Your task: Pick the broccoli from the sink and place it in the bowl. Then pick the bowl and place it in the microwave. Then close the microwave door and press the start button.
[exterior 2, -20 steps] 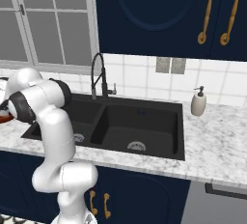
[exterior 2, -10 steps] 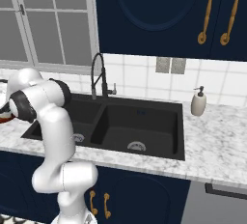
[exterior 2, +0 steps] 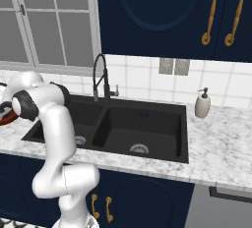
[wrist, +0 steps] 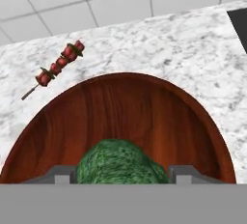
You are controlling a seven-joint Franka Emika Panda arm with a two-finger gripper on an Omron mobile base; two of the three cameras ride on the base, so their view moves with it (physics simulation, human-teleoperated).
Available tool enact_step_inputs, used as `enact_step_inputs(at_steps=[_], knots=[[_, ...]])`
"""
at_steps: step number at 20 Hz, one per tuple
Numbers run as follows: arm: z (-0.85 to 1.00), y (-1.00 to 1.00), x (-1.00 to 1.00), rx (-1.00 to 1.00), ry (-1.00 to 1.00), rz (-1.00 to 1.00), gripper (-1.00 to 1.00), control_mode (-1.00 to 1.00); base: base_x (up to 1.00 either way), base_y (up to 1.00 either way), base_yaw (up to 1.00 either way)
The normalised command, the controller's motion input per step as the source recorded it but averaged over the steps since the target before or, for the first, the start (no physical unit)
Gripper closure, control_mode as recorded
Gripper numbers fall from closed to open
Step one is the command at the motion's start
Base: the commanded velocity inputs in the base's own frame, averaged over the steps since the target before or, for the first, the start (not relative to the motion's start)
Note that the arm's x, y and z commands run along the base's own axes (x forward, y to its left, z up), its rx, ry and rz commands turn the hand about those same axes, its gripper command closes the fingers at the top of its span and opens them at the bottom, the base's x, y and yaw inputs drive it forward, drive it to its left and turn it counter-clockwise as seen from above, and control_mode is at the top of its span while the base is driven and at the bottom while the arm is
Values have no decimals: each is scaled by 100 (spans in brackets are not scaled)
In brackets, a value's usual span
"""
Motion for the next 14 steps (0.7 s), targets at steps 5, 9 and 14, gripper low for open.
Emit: enact_step_inputs(at_steps=[5, 9, 14], knots=[[-36, 17, 28, -4, 9, -4, 100, -100, 0, 0, 0], [-40, 1, 1, 0, 0, -2, 100, -100, 0, 0, 0], [-19, 14, 8, 1, 0, -2, -100, -100, 0, 0, 0]])
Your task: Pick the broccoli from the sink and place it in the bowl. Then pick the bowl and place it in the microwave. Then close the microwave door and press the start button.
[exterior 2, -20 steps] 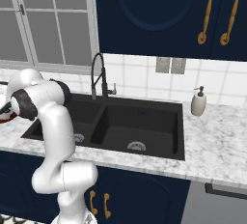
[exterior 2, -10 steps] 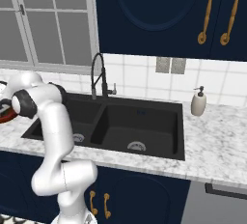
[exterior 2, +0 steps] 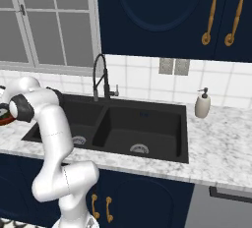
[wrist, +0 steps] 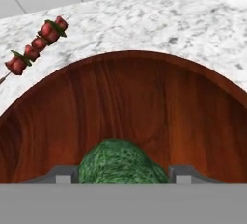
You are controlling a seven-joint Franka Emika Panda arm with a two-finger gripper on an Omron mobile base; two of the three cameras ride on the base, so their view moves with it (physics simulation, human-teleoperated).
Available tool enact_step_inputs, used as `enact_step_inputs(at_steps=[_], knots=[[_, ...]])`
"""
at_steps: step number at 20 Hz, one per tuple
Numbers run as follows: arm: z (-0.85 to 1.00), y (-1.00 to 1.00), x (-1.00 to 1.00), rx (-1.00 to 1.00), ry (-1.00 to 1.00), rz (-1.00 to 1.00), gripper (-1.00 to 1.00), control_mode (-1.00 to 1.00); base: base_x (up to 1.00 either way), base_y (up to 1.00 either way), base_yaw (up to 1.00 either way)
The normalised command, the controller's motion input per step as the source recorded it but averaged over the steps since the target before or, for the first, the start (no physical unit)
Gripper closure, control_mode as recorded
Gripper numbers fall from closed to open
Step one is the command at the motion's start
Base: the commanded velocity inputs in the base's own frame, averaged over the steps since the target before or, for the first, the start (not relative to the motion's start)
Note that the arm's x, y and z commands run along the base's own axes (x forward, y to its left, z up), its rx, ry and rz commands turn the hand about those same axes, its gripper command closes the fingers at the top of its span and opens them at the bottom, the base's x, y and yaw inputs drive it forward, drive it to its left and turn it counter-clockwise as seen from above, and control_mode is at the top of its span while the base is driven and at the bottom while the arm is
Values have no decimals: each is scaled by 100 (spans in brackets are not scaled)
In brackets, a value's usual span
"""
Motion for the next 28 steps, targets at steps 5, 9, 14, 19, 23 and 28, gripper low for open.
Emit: enact_step_inputs(at_steps=[5, 9, 14, 19, 23, 28], knots=[[0, 0, 0, 4, 0, 0, -100, -100, 0, 0, 0], [10, -4, -8, 5, 0, 0, -100, -100, 0, 0, 0], [40, -25, -34, 7, -7, 0, -100, -100, 0, 0, 0], [50, -75, -69, 22, -5, 0, -100, -100, 0, 0, 0], [49, -100, -88, 50, 1, -1, -100, -100, 0, 0, 0], [68, -100, -50, 49, 8, -1, -100, -100, 0, 0, 0]])
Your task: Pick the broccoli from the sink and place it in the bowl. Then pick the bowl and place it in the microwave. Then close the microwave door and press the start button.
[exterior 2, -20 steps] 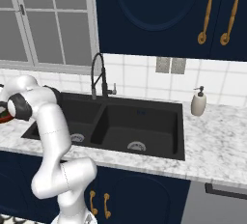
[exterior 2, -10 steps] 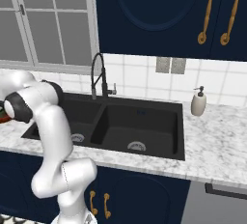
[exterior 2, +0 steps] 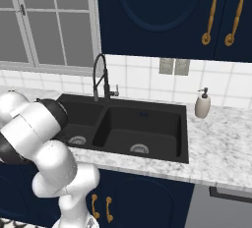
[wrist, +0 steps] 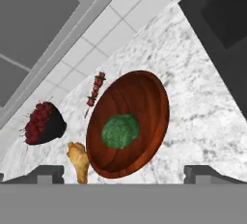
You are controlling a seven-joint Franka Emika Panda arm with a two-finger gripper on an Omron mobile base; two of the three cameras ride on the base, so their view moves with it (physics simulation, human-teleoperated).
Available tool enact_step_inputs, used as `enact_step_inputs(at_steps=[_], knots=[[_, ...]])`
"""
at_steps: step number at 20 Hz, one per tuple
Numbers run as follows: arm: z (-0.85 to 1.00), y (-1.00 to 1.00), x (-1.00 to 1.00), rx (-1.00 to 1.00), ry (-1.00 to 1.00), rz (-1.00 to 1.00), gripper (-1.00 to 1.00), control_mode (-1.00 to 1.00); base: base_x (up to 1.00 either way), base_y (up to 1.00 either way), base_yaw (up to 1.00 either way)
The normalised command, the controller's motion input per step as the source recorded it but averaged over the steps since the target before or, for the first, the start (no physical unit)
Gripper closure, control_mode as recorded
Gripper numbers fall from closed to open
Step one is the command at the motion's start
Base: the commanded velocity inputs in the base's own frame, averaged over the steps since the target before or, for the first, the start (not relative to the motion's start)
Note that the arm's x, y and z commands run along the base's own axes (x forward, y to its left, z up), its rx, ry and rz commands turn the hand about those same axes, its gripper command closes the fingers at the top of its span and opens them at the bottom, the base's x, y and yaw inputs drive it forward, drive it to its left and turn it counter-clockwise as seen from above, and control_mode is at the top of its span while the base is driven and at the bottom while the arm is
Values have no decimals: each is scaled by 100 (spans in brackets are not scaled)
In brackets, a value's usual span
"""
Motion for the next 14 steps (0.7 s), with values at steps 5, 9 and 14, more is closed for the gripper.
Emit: enact_step_inputs(at_steps=[5, 9, 14], knots=[[100, -98, 0, 35, 23, 0, -100, -100, 0, 0, 0], [100, -85, 0, 31, 32, 0, -100, -100, 0, 0, 0], [100, -49, 19, 18, 42, -1, -100, -100, 0, 0, 0]])
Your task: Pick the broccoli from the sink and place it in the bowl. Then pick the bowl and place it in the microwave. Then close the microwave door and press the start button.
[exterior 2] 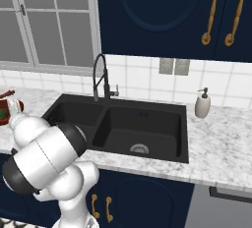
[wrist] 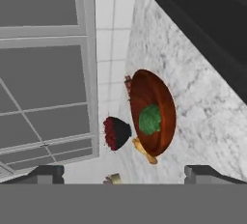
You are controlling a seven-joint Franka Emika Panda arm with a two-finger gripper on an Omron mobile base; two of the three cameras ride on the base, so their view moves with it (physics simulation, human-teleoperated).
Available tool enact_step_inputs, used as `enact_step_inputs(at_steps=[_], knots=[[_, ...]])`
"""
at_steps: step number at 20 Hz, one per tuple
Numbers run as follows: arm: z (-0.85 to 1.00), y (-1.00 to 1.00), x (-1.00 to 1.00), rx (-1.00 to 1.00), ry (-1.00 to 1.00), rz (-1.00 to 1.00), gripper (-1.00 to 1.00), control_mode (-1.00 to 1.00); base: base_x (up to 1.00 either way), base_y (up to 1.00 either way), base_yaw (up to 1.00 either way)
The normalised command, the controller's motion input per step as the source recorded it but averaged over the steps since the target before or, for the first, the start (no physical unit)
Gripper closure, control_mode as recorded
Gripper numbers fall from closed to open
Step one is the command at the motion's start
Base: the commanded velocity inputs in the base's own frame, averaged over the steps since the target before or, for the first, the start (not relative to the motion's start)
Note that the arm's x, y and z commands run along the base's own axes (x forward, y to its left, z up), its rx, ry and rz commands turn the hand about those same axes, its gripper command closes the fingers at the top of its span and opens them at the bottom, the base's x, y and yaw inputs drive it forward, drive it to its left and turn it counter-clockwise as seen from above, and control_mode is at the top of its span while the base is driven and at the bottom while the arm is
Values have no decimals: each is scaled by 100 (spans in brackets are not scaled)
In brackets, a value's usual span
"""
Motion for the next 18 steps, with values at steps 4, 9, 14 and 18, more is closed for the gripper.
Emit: enact_step_inputs(at_steps=[4, 9, 14, 18], knots=[[100, -27, 26, 2, 34, 0, -100, -100, 0, 0, 0], [100, 2, 8, -9, 8, 0, -100, -100, 0, 0, 0], [100, 13, 1, -22, -2, 1, -100, -100, 0, 0, 0], [94, 4, -4, -32, -5, 0, -100, -100, 0, 0, 0]])
